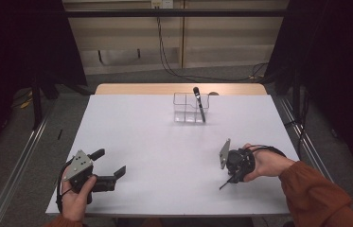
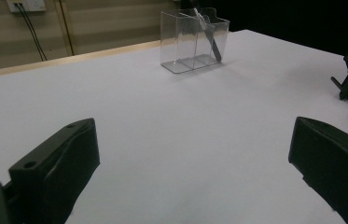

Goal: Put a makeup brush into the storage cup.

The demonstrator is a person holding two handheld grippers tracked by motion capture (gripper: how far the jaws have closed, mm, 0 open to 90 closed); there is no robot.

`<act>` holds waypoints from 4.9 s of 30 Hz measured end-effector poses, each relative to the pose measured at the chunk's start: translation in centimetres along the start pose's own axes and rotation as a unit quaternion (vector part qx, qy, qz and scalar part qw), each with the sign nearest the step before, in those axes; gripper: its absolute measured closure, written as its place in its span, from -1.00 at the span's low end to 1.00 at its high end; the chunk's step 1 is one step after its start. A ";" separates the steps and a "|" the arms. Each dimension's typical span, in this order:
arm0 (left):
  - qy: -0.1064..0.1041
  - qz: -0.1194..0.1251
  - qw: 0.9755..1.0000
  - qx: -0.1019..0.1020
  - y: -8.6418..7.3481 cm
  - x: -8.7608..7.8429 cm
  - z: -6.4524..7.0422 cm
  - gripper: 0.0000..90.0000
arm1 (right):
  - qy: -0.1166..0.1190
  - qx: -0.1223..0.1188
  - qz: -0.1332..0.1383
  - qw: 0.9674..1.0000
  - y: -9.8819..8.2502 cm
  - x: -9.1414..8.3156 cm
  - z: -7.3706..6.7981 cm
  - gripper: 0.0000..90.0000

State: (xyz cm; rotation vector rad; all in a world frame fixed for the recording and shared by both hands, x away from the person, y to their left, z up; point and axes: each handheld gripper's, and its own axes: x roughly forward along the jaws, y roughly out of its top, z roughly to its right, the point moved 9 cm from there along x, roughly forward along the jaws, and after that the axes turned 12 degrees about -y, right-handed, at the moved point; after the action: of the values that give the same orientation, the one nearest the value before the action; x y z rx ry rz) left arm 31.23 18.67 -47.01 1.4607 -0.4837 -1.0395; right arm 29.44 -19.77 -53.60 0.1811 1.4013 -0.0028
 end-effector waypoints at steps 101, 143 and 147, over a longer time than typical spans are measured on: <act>0.001 0.005 1.000 0.004 0.2 0.0 0.0 -0.96 | -0.166 0.360 0.434 0.809 1.7 -7.2 6.7 0.91; 0.002 0.023 1.000 -0.004 0.4 0.3 0.2 -0.96 | -0.202 0.360 0.462 0.785 5.0 -9.0 13.8 0.91; 0.003 0.024 1.000 -0.004 0.4 0.3 0.2 -0.96 | -0.207 0.356 0.463 0.785 5.6 -9.3 14.7 0.91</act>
State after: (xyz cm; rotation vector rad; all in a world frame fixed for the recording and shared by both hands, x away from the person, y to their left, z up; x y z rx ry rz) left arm 31.36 18.25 -46.70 1.4368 -0.5081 -0.9978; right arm 42.88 -17.07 -41.43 1.4117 0.6873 0.2323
